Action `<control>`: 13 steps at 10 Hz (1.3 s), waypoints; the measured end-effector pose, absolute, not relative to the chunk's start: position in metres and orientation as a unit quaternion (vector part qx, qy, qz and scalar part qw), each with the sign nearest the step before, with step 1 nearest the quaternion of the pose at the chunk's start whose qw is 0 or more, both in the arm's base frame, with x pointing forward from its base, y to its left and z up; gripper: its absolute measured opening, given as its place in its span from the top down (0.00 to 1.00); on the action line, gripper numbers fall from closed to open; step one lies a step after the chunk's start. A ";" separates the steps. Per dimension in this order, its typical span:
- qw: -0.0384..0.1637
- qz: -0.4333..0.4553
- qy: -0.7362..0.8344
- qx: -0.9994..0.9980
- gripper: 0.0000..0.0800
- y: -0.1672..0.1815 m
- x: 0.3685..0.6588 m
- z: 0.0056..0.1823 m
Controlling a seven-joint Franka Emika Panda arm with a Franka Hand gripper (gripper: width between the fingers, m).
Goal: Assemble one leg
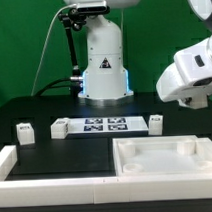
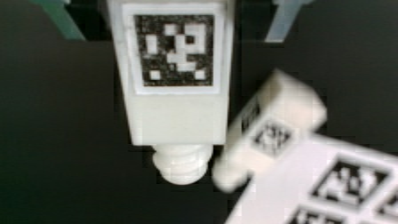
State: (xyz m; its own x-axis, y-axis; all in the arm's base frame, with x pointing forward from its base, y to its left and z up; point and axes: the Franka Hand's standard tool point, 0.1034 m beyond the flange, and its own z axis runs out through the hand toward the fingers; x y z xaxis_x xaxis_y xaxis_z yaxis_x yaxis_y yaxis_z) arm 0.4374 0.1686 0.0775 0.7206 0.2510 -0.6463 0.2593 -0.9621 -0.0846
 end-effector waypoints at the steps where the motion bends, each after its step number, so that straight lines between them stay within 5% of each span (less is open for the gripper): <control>1: 0.005 -0.319 0.137 0.938 0.64 0.167 0.435 0.080; 9: -0.030 0.010 0.174 0.984 0.64 0.135 0.514 0.116; 13: -0.035 0.117 0.172 0.978 0.64 0.132 0.511 0.105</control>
Offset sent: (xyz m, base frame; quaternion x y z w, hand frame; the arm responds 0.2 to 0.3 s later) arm 0.0293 -0.0161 0.0191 -0.0163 0.2080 -0.0273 0.9776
